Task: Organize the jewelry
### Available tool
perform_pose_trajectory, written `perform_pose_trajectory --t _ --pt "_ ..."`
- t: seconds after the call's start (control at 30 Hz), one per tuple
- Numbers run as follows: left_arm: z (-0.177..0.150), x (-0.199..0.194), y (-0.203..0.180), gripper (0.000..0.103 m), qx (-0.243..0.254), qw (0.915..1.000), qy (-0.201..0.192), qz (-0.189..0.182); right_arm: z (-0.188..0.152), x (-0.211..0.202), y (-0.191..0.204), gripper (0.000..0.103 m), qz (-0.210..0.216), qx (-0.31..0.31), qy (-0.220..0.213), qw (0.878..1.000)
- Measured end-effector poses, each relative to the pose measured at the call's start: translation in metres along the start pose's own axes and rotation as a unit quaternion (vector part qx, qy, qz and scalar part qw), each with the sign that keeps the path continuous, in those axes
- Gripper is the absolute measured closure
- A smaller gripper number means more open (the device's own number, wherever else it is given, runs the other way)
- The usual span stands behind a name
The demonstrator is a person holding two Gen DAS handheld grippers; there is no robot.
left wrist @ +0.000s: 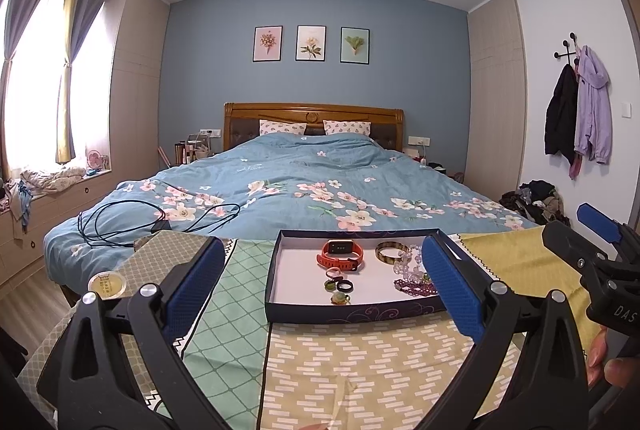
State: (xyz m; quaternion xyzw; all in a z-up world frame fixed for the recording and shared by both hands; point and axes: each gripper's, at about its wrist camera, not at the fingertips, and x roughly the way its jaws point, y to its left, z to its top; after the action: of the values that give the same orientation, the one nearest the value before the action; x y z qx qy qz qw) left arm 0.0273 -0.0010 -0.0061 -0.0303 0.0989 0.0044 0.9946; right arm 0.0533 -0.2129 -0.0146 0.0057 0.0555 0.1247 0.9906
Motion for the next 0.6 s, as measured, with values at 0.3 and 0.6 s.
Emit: perform_pose_trajectory --t 0.3,0.6 --pt "-0.0001 0.0011 0.0024 0.006 -0.004 0.9999 0.007 -0.006 -0.0008 0.0002 -0.0008 0.007 0.002 0.001 0.003 1.000" --pt "-0.0033 0.0045 0.0046 0.006 -0.005 0.9998 0.019 -0.003 0.0007 0.0029 -0.0041 0.007 0.010 -0.003 0.014 1.000"
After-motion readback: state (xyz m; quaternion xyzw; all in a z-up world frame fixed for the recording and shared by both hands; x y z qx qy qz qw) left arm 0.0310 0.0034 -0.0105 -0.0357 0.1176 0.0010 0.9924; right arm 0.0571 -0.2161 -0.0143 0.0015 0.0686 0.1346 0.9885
